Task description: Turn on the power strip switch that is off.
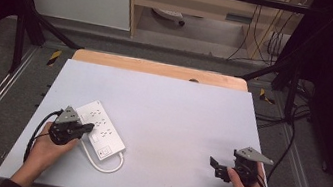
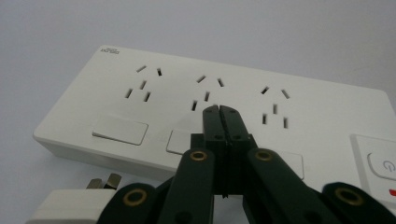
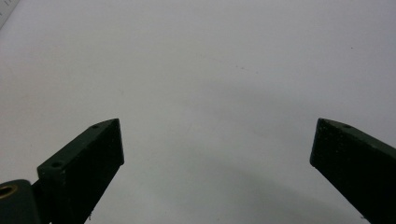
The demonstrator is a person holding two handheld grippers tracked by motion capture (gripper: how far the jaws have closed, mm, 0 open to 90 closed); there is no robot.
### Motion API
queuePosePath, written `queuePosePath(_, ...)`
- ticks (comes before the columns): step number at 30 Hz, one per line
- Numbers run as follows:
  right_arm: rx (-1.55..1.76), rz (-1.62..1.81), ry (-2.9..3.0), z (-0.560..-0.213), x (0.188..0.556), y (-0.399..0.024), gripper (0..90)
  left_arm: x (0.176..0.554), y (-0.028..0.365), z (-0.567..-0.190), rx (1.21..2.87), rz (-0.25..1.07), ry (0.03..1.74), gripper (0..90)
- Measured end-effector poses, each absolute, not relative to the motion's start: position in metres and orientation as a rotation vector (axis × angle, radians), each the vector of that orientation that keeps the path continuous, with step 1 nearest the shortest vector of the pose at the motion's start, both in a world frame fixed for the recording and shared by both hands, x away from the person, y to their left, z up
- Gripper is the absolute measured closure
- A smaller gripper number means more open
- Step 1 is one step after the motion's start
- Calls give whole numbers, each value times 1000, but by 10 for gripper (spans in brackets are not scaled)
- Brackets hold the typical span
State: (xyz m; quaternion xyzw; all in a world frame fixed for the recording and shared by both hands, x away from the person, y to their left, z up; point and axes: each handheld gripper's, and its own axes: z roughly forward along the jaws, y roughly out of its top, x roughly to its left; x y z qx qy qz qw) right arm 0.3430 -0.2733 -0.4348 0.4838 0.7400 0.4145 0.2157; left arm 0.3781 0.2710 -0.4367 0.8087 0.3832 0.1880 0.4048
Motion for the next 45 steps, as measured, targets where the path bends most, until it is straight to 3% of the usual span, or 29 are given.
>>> queuePosePath(45, 1343, 1143, 2060, -436, 343, -272, 32, 383, 267, -432, 1998, 476, 938, 900)
